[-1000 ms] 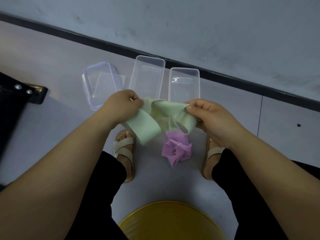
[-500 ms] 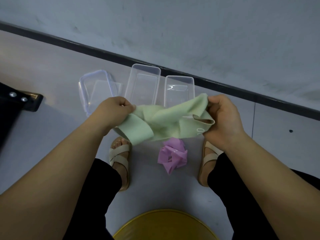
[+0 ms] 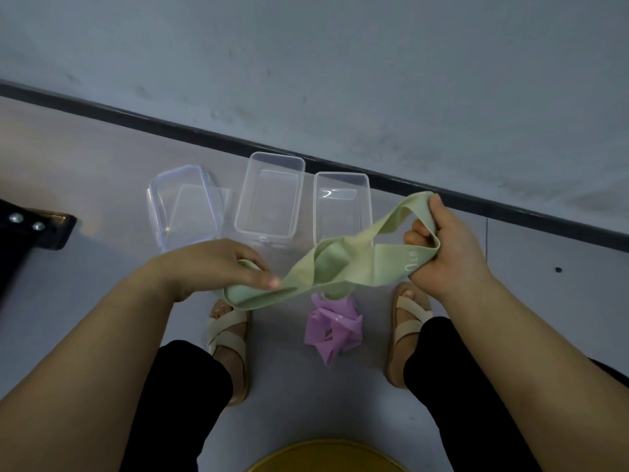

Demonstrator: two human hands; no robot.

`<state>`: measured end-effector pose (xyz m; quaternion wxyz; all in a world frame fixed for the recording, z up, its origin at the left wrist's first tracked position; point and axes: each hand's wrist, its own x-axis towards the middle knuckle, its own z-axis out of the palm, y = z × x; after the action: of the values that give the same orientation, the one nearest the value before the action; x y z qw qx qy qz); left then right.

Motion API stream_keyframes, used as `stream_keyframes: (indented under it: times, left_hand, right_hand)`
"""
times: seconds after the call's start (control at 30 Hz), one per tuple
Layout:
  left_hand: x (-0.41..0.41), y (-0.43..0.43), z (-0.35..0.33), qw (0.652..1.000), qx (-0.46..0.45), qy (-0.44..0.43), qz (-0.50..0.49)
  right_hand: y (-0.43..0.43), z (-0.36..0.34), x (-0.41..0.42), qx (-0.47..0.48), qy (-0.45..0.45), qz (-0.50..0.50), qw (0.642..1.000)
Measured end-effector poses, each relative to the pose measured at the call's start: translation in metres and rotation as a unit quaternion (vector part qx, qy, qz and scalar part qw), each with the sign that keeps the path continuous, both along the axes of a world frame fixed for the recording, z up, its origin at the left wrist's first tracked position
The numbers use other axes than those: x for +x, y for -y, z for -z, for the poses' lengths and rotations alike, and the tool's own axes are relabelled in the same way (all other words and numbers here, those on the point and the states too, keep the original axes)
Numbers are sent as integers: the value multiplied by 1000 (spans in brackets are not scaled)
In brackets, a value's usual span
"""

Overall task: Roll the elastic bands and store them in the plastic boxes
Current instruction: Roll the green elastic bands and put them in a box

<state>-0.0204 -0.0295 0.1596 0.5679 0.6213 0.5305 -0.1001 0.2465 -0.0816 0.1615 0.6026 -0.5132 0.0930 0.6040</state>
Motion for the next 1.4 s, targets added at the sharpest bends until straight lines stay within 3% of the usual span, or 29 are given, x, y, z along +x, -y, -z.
stream_keyframes:
  times: [0.1, 0.2, 0.3, 0.4, 0.47, 0.57, 0.67, 0.73, 0.83, 0.97, 1.1, 1.2, 1.27, 1.33, 1.4]
  left_hand:
    - [0, 1, 15, 996, 46, -71, -14]
    - [7, 6, 26, 987, 107, -121, -5]
    - [16, 14, 40, 980, 117, -162, 25]
    - [22, 21, 48, 971, 122, -198, 59]
    - [26, 23, 49, 973, 130, -183, 56]
    - [36, 29, 47, 979, 144, -143, 38]
    - [41, 32, 46, 977, 140, -148, 60]
    - [41, 27, 43, 979, 147, -141, 22]
    - [38, 17, 30, 980, 156, -101, -74]
    - [36, 12, 16, 974, 166, -66, -140]
    - [35, 10, 13, 969, 166, -41, -179]
    - [34, 9, 10, 966, 154, -24, -204]
    - [34, 9, 9, 966, 141, -5, -217]
    - [34, 9, 7, 965, 117, 23, -232]
    - [36, 11, 4, 966, 90, 53, -236]
  right_hand:
    - [1, 0, -1, -21, 15, -32, 999]
    - [3, -14, -12, 18, 66, -160, 985]
    - [12, -35, -25, 114, 123, -344, 924]
    - [21, -46, -25, 245, 72, -467, 847]
    - [25, -48, -21, 292, 38, -485, 823]
    - [27, -51, -20, 335, -8, -451, 827]
    - [21, -50, -23, 279, 29, -419, 864]
    - [18, -49, -27, 211, 81, -430, 874]
    - [15, -40, -32, 91, 205, -454, 862]
    - [14, -17, -37, 22, 437, -541, 718]
    - [16, 7, -38, 24, 510, -626, 590]
    - [21, 23, -37, -7, 546, -698, 463]
    - [25, 27, -40, -29, 544, -724, 422]
    - [25, 25, -44, -16, 540, -709, 454]
    - [23, 23, -49, 34, 516, -659, 546]
